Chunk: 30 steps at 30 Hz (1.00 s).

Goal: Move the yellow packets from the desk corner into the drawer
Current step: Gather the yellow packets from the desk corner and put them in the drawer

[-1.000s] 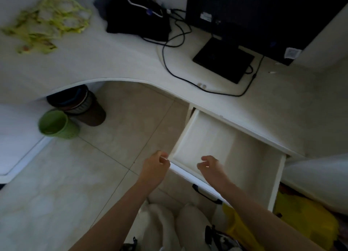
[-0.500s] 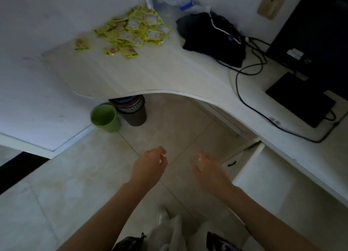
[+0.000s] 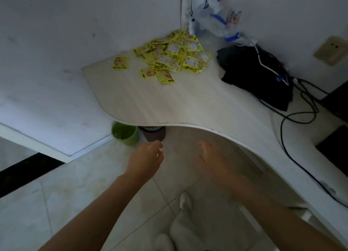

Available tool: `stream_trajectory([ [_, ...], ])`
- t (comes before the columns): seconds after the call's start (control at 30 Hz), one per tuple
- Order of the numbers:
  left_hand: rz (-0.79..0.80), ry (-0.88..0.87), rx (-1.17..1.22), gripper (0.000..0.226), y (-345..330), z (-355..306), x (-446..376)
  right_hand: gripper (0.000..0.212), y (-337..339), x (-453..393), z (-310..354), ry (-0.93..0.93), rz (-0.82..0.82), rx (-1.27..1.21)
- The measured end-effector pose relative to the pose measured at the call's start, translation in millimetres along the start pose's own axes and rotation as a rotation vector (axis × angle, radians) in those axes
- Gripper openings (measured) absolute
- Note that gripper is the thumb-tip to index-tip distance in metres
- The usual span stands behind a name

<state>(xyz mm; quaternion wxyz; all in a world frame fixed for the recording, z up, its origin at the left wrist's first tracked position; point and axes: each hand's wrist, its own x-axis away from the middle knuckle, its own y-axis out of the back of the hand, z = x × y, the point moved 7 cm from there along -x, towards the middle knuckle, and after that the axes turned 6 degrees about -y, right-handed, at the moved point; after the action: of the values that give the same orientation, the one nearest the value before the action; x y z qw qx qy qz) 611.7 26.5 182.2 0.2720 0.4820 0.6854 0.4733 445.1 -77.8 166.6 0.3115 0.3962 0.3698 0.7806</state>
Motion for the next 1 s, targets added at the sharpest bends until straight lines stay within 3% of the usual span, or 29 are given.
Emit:
stream_trajectory([
  [0.53, -0.074, 0.110, -0.064, 0.027, 48.3, 46.7, -203.1, 0.042, 98.8, -211.5, 89.2, 0.268, -0.042, 0.139],
  [1.0, 0.093, 0.138, -0.096, 0.031, 43.7, 125.8, -328.5, 0.037, 84.7, -359.1, 137.4, 0.135, 0.072, 0.128],
])
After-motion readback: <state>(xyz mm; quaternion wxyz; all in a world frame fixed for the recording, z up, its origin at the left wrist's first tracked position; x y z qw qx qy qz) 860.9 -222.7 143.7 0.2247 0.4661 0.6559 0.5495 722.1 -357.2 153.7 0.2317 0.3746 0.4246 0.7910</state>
